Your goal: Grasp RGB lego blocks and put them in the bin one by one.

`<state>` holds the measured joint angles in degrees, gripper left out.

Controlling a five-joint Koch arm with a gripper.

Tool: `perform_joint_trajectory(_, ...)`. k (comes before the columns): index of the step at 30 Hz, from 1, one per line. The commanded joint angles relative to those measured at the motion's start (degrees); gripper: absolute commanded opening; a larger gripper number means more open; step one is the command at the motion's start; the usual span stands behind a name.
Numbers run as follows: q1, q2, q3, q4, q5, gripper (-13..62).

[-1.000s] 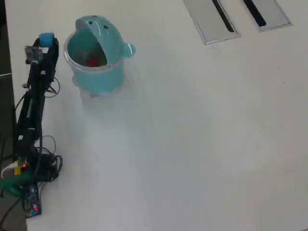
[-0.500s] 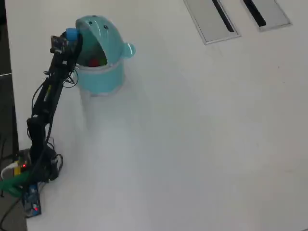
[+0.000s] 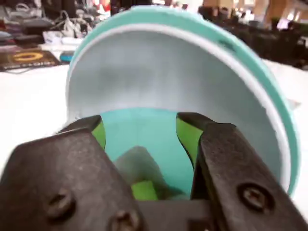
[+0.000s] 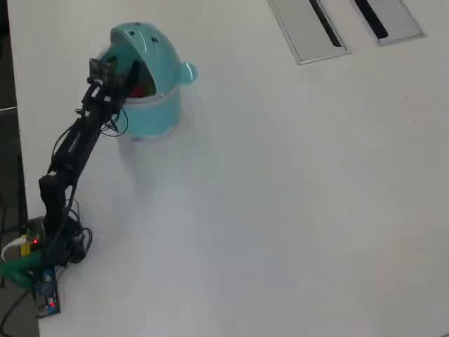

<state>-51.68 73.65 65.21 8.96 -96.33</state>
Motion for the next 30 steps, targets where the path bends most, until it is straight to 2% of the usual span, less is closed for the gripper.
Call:
perform_joint_trajectory(1, 0.1, 4.4, -1.6, -4.2, -0.8, 28.1)
perform_joint_trajectory(9, -0.4, 10.1, 5.0, -5.9, -0.8, 28.3)
perform_joint_trajectory(30, 5.3, 36.1, 37.2, -23.3, 1.7, 28.3)
